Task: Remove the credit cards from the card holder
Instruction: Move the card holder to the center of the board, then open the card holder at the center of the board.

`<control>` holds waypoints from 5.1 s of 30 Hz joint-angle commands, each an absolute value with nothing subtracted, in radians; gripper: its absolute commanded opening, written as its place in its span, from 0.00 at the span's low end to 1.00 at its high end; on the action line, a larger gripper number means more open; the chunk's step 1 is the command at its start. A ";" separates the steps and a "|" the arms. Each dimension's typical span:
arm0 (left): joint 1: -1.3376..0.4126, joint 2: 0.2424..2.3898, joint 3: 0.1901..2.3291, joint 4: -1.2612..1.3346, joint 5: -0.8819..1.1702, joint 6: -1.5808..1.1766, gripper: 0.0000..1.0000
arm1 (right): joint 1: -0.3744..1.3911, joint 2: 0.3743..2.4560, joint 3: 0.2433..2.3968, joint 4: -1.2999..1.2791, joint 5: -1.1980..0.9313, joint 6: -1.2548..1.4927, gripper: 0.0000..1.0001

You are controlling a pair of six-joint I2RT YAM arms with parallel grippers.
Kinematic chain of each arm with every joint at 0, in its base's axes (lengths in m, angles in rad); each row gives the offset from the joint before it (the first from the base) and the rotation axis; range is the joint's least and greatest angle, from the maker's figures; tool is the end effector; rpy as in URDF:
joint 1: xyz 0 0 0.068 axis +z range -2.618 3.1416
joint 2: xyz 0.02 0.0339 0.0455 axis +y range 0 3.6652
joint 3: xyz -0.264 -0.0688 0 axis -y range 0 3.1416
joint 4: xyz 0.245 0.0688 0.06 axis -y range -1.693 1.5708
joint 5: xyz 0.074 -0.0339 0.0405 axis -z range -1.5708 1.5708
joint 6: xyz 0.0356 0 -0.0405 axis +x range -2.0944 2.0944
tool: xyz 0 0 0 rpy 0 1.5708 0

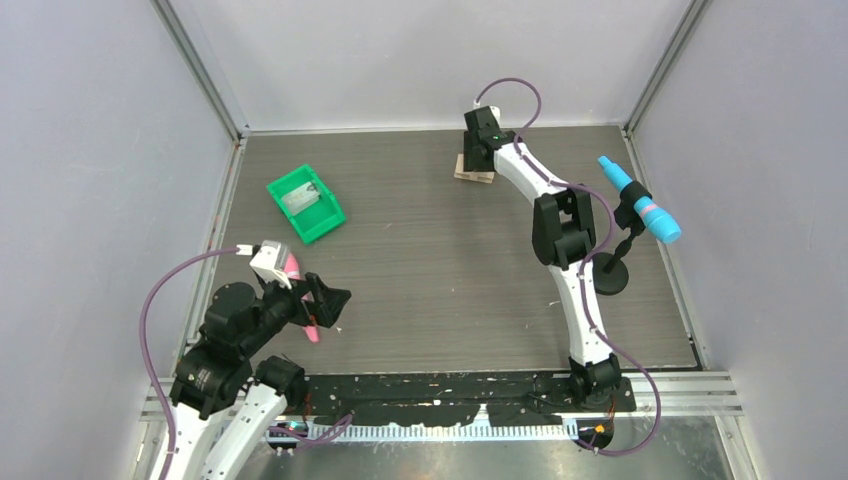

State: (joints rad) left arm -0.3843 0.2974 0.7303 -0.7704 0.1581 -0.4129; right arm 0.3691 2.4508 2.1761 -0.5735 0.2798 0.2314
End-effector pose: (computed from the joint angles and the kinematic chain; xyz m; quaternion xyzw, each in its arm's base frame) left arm 0.0608 -0.0306 0.3120 0.0340 0.8138 -0.2831 0.5063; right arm 0.5138 0.1882 0.1918 -0.0146 0.9275 -0.0211 0.3730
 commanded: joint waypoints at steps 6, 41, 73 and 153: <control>-0.387 0.270 0.727 -0.737 0.170 -0.414 0.99 | 0.362 2.464 2.184 -0.526 0.257 0.389 0.54; -0.387 0.238 0.730 -0.752 0.152 -0.399 0.99 | 0.360 2.342 1.958 -0.529 0.308 0.398 0.26; -0.387 0.258 0.730 -0.757 0.119 -0.410 0.99 | 0.779 1.370 0.745 -0.438 0.210 0.375 0.22; -0.388 0.461 0.652 -0.688 0.315 -0.580 0.92 | 1.078 1.077 0.539 0.074 0.235 0.389 0.05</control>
